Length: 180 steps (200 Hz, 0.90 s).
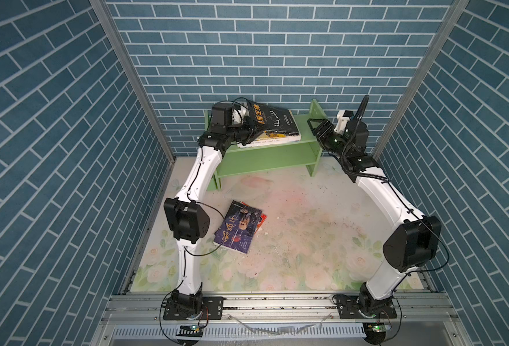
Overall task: Stacking books/files
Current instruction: Place the book at the bookshelf.
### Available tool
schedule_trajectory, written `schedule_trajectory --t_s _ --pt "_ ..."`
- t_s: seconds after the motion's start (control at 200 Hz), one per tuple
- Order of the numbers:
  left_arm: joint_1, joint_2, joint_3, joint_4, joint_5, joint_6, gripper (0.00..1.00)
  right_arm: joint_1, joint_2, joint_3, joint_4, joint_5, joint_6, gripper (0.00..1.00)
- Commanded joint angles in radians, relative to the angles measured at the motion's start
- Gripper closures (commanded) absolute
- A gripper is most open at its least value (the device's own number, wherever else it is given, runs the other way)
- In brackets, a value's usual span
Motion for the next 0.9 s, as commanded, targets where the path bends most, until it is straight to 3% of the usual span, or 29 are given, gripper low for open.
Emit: schedule_trajectory --t_s 0.0,0.285,0.495,0.71,0.895 --pt "0.005 0.002 0.027 0.031 0.030 0.021 1.00 0.000 -0.014 -0.017 0.034 0.012 0.013 0.28" --pt "0.005 -0.016 -0.027 0.026 0.018 0.022 1.00 0.002 -0.042 -0.064 0.037 0.038 0.003 0.28" --pt "0.005 -0.013 -0.030 0.041 -0.014 0.002 0.94 0.003 -0.059 -0.087 0.039 0.049 -0.002 0.28" --pt "0.005 -0.025 -0.030 0.016 -0.042 0.011 0.80 0.006 -0.071 -0.103 0.041 0.055 -0.003 0.28" --pt "0.005 -0.037 -0.025 0.000 -0.071 0.025 0.61 0.005 -0.074 -0.105 0.041 0.055 -0.004 0.28"
